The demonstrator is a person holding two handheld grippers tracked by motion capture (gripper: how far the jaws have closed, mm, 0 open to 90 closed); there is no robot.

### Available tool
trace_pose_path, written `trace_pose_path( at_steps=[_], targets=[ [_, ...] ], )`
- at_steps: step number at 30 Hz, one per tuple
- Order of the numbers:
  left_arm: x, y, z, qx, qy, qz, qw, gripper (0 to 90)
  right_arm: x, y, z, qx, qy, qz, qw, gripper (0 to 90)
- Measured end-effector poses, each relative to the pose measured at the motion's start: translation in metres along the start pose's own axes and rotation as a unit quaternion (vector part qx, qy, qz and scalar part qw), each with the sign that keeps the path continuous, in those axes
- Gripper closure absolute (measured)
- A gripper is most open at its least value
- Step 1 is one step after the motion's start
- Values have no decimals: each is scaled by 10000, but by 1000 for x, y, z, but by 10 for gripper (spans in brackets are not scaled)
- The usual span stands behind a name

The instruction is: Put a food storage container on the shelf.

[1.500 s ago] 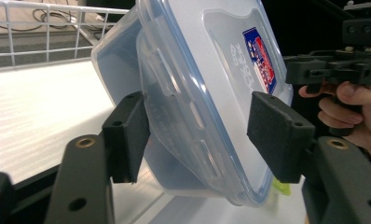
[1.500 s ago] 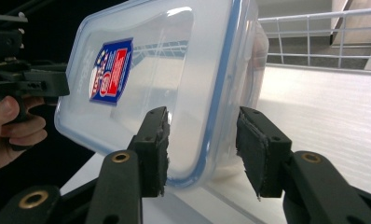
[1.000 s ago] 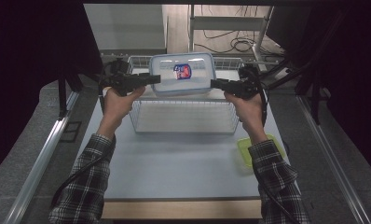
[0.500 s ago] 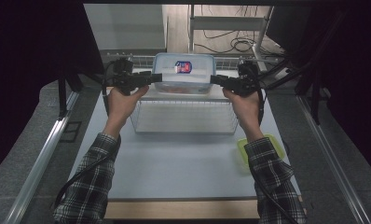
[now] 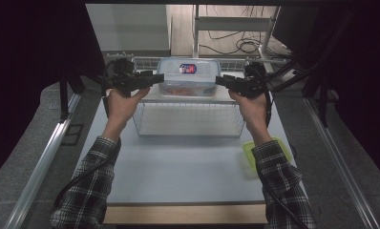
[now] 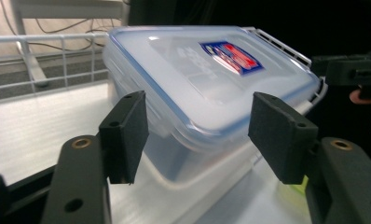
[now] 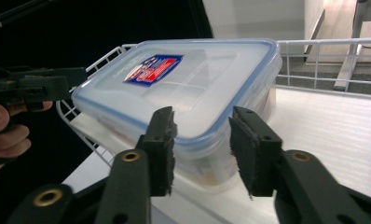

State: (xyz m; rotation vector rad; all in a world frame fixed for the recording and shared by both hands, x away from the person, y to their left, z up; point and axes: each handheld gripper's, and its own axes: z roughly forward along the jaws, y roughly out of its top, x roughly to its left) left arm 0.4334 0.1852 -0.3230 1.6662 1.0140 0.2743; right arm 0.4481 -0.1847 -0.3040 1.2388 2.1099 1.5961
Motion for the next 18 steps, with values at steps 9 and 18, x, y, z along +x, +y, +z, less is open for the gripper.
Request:
trace_pose_path(
  at_steps=[9,18],
  targets=[
    [-12,-21,-11,363,-12,499,9981,269,5,-18,-11,66,83,-418,9991,410],
    [-23,-44,-19,487,-104,714,9962,204,9,-37,-20,150,76,-674,9976,308]
  ],
)
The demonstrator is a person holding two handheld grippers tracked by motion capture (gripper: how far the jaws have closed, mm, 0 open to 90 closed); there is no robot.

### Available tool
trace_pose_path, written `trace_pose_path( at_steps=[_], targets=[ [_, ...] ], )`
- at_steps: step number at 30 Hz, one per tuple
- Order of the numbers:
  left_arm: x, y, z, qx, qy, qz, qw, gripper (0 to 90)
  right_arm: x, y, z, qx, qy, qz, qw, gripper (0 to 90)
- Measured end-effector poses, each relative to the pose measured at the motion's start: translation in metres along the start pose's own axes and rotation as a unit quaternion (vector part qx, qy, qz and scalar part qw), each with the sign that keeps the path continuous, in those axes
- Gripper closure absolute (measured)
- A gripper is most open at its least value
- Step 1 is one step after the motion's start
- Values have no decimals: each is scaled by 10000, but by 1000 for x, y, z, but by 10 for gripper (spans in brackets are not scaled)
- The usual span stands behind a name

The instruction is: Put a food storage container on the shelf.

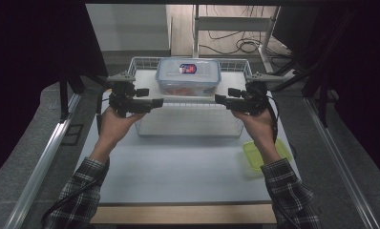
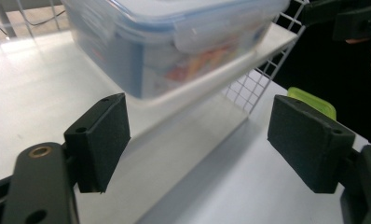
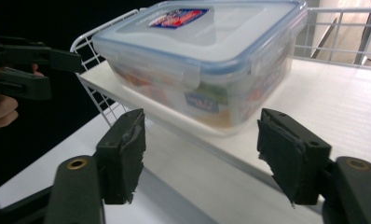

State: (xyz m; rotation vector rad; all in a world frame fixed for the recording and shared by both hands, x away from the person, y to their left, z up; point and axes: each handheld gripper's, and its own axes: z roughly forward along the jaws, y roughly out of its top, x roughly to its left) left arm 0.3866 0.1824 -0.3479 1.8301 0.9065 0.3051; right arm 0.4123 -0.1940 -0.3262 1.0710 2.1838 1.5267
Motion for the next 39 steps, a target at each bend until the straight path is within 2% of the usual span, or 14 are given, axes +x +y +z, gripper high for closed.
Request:
trace_pose_path(
  at_steps=[4,9,16,22,27,33,39],
  targets=[
    [-8,-10,-1,75,-45,109,9999,191,5,-8,-3,27,-14,-131,9999,272],
    [-16,-24,-3,138,-157,132,9997,179,12,-21,-6,80,-18,-310,9995,221],
    [-30,-43,-4,272,-155,285,9991,158,20,-43,-7,202,-63,-569,9982,162],
    [-39,-60,-5,319,-168,330,9988,135,26,-63,-8,271,-20,-719,9970,124],
    [-44,-74,-8,368,-163,323,9987,114,29,-78,-10,332,26,-735,9967,99],
    [-48,-95,-10,419,-208,245,9986,88,30,-94,-15,347,102,-626,9974,74],
    [-52,-114,-11,446,-164,232,9986,66,34,-106,-21,352,108,-627,9974,50]
  ],
)
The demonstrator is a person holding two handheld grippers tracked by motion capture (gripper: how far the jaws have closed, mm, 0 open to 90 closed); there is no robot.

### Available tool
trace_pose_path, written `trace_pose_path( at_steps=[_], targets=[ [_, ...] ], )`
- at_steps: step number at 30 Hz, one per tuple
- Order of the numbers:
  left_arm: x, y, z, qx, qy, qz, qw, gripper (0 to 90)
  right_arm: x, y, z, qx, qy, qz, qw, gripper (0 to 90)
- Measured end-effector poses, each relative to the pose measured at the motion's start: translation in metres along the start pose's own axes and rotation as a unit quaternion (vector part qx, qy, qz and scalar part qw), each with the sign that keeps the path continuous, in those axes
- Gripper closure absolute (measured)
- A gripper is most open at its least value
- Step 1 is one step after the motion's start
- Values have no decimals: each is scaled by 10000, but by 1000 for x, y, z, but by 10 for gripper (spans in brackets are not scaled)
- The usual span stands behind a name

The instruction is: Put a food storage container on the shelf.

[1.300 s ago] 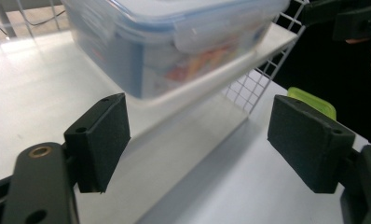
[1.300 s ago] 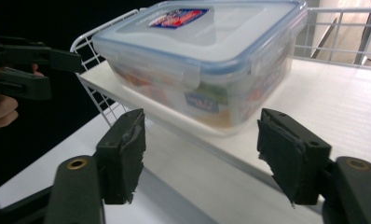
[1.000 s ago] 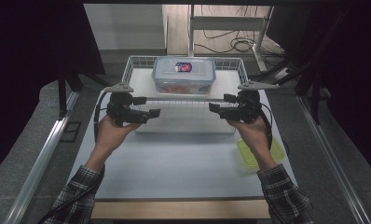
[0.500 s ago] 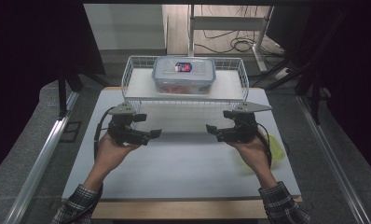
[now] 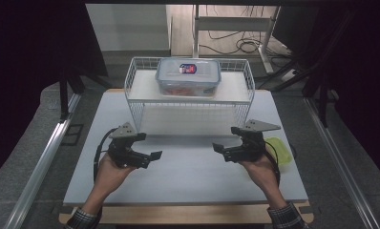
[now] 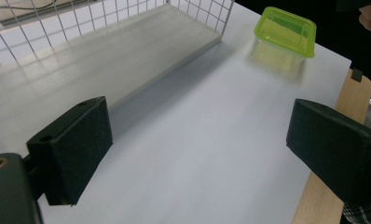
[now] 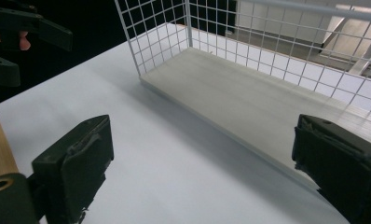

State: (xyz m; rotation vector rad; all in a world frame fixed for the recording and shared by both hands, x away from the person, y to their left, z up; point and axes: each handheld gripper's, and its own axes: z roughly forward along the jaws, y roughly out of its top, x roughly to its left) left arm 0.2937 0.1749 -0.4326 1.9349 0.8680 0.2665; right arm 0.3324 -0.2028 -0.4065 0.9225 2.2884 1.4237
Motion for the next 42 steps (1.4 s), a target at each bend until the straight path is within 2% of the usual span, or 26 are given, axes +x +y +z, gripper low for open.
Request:
trace_pose_path(
  at_steps=[3,6,9,14,21,25,33,38,42],
  targets=[
    [-2,-10,0,3,2,4,10000,58,2,-6,-3,-12,-17,-4,10000,47],
    [-5,-18,-1,-30,128,80,9999,46,5,-12,-4,-3,6,14,10000,44],
    [-7,-26,-3,-72,153,100,9998,33,9,-21,-4,34,5,29,10000,44],
    [-11,-40,-6,-69,287,142,9995,24,15,-32,-5,78,-21,-46,10000,44],
    [-15,-61,-7,0,419,117,9991,21,20,-46,-7,93,-17,-78,9999,48],
    [-16,-72,-6,45,423,129,9990,22,24,-54,-7,141,-16,-132,9998,48],
    [-18,-88,-4,193,513,200,9983,22,31,-72,-2,359,-25,-339,9988,42],
    [-21,-96,-1,224,490,185,9984,22,32,-83,2,482,-58,-342,9982,40],
    [-24,-99,3,386,587,389,9968,20,31,-91,5,625,-69,-341,9974,41]
  ],
)
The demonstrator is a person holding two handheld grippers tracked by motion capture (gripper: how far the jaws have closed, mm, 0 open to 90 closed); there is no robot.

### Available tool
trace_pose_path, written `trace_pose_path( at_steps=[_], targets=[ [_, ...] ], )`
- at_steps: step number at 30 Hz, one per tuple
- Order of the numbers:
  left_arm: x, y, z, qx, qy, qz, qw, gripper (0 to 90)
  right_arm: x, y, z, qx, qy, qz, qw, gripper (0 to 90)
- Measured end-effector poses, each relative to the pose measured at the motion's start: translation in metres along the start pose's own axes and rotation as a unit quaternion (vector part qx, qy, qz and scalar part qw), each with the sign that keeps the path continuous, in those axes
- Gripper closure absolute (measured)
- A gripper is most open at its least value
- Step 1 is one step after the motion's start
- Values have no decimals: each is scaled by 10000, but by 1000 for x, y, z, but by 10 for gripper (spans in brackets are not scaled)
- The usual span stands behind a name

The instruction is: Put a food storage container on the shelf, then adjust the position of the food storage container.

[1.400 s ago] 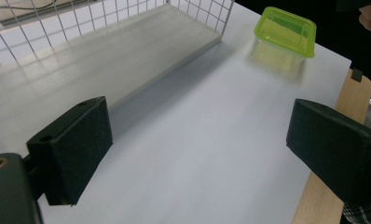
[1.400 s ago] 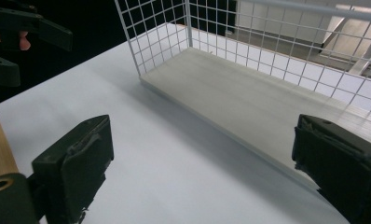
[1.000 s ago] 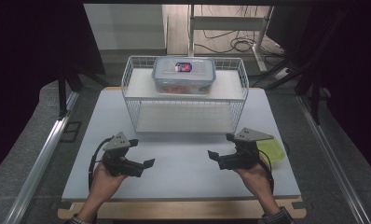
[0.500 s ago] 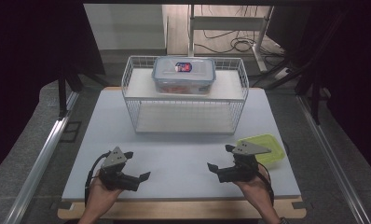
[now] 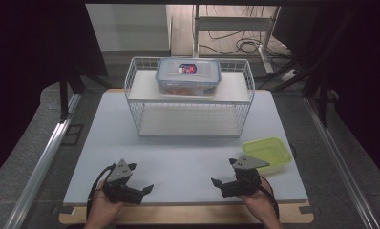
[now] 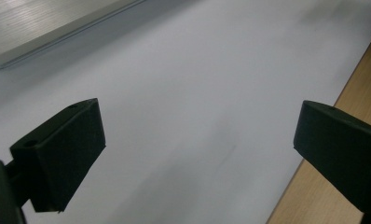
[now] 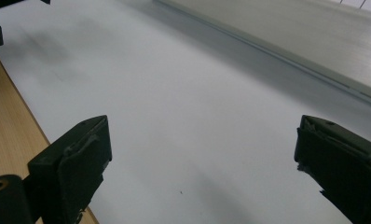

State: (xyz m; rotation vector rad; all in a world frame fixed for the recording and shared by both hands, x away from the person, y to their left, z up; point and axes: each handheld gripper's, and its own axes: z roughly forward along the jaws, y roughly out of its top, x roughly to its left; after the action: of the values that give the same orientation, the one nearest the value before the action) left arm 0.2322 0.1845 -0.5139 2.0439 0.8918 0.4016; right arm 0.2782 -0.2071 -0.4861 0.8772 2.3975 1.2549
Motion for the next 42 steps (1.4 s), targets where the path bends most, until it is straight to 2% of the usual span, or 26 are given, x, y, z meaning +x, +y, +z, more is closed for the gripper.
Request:
trace_pose_path(
  at_steps=[5,10,14,17,21,28,34,35,42],
  targets=[
    [1,-1,-1,-64,54,-8,10000,20,-2,-1,1,88,-24,99,9999,40],
    [4,-2,-1,-71,59,-62,9999,20,-8,0,-2,148,-179,264,9994,0],
    [4,-3,0,-70,45,-77,9999,20,-20,2,-8,48,-353,541,9979,0],
    [5,-3,1,-45,43,-92,9999,20,-32,3,-15,44,-483,660,9966,12],
    [6,-4,2,-10,35,-113,9999,20,-51,3,-29,-26,-811,821,9933,149],
    [7,-5,3,15,5,-134,9999,22,-83,-2,-50,136,-1262,894,9879,573],
    [7,-5,4,0,-8,-132,9999,24,-113,-5,-69,100,-1636,900,9824,863],
    [7,-5,4,-3,-8,-134,9999,24,-118,-6,-73,104,-1701,936,9809,888],
    [8,-5,5,28,-32,-133,9999,25,-152,-21,-86,205,-2215,1308,9661,891]
  ],
)
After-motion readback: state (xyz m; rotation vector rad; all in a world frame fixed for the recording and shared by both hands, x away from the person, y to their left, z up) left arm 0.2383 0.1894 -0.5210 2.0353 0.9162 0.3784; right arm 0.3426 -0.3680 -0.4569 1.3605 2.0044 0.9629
